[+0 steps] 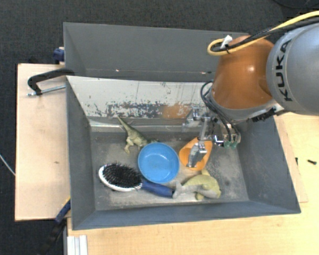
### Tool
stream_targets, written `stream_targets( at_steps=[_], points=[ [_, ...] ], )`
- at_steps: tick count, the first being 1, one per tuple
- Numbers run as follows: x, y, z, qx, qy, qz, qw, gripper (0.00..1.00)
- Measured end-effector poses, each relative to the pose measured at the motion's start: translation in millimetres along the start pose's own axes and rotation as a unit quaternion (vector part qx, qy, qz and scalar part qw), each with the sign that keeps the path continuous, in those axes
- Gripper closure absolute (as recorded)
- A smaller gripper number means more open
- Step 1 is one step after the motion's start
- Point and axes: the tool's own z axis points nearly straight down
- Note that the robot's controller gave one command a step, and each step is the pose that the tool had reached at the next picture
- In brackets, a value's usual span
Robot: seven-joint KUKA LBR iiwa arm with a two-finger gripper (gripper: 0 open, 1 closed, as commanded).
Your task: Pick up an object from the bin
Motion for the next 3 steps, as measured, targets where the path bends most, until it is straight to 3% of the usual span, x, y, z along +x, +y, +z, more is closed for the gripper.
stream_targets(
  at_steps=[1,2,3],
  points=[
    [-44.1,-4.2,103.5,-0.001,-0.0024,0.031,0.9995,0.00],
    [-40.1,23.3,100.2,0.001,-0.0043,0.080,0.9968,0.00],
    [-16.6,-19.8,88.9,0.001,0.0003,-0.146,0.9893,0.00]
  ],
)
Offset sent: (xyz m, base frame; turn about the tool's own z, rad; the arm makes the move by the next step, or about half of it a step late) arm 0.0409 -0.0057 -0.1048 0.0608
